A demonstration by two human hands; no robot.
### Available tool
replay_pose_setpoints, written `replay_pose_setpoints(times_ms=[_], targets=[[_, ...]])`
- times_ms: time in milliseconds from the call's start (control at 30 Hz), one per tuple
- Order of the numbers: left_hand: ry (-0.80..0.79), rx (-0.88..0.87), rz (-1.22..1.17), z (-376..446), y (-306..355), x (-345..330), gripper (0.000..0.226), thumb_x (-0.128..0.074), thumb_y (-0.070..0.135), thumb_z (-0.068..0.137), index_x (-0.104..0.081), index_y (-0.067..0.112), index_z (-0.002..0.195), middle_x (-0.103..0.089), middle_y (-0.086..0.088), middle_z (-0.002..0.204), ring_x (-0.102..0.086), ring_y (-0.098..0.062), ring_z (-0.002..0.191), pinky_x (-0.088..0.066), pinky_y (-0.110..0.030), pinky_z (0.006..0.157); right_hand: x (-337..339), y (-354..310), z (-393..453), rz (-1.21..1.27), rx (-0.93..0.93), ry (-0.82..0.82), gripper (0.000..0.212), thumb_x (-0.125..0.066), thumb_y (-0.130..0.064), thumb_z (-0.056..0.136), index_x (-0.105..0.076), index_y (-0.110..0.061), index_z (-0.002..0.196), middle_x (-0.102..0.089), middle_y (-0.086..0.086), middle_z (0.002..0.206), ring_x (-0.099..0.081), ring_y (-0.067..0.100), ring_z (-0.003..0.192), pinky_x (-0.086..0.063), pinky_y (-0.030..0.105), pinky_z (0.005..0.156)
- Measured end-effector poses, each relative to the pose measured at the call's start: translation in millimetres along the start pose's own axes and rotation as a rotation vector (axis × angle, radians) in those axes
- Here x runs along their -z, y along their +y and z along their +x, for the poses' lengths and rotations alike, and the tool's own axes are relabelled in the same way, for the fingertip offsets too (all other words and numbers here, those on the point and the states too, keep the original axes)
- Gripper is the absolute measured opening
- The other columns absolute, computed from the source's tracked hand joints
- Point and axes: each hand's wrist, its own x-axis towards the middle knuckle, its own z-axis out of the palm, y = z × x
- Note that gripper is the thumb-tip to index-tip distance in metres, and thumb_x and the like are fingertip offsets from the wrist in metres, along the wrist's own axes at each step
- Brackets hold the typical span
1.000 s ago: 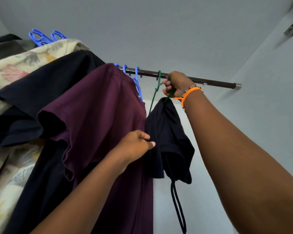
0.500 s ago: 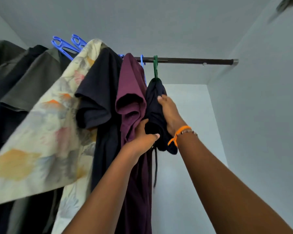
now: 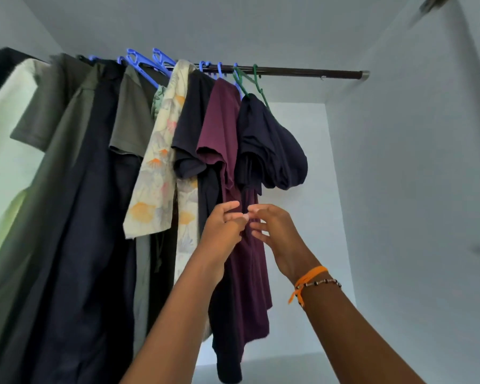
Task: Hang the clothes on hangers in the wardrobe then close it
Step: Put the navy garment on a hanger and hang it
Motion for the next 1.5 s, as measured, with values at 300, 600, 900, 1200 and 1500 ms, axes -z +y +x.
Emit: replay_pose_setpoints(times_ms=[300,600,900,1200,1500], targets=[[0.179,0.051,-0.139,-126.5,43.1,29.0,0.016,-0.053,0.011,0.095,-0.059,0.023,0.104,-0.061,-0.004,0.103,-0.061,-0.013,0.093,-0.05,-0.023,0.078,-18.6,-45.0,-126.0,0.147,-0.038,-0.146,0.019,-0.046,-0.008,0.094,-0.063,-0.012,0.099,-0.061,0.002,0.086,-0.055,0.013,0.079,-0.049,0.022,0.077],[0.295,0.143,-0.073,-309.0,77.4,53.2,0.018,-0.049,0.011,0.096,-0.065,0.011,0.105,-0.071,-0.002,0.094,-0.066,-0.016,0.091,-0.052,-0.029,0.088,-38.0,-70.2,-288.2,0.343,-0.224,-0.357,0.018,-0.044,-0.008,0.096,-0.062,-0.009,0.099,-0.06,0.001,0.081,-0.054,0.012,0.074,-0.048,0.021,0.072],[0.616,0.366,0.016,-515.5,120.8,103.0,0.018,-0.052,0.006,0.091,-0.064,0.005,0.104,-0.068,-0.007,0.091,-0.065,-0.017,0.087,-0.051,-0.028,0.087,-87.2,-89.6,-477.4,0.471,-0.491,-0.625,0.023,-0.042,-0.008,0.095,-0.06,-0.015,0.083,-0.066,-0.008,0.07,-0.06,0.003,0.062,-0.047,0.017,0.065],[1.069,0.484,0.058,-751.6,189.3,172.7,0.014,-0.05,0.006,0.094,-0.063,0.008,0.098,-0.062,-0.009,0.088,-0.061,-0.018,0.08,-0.053,-0.033,0.082,-170.4,-134.3,-700.1,0.544,-0.876,-0.964,0.027,-0.044,-0.009,0.095,-0.062,-0.018,0.077,-0.061,-0.007,0.066,-0.052,0.008,0.065,-0.041,0.021,0.065],[1.524,0.478,0.098,-1010.0,313.0,234.0,0.016,-0.048,0.006,0.096,-0.062,0.011,0.09,-0.062,0.001,0.071,-0.058,-0.012,0.068,-0.052,-0.027,0.071,-263.2,-241.5,-965.6,0.515,-1.124,-1.337,0.028,-0.042,-0.005,0.094,-0.063,-0.014,0.077,-0.058,-0.002,0.064,-0.048,0.009,0.058,-0.038,0.019,0.058]])
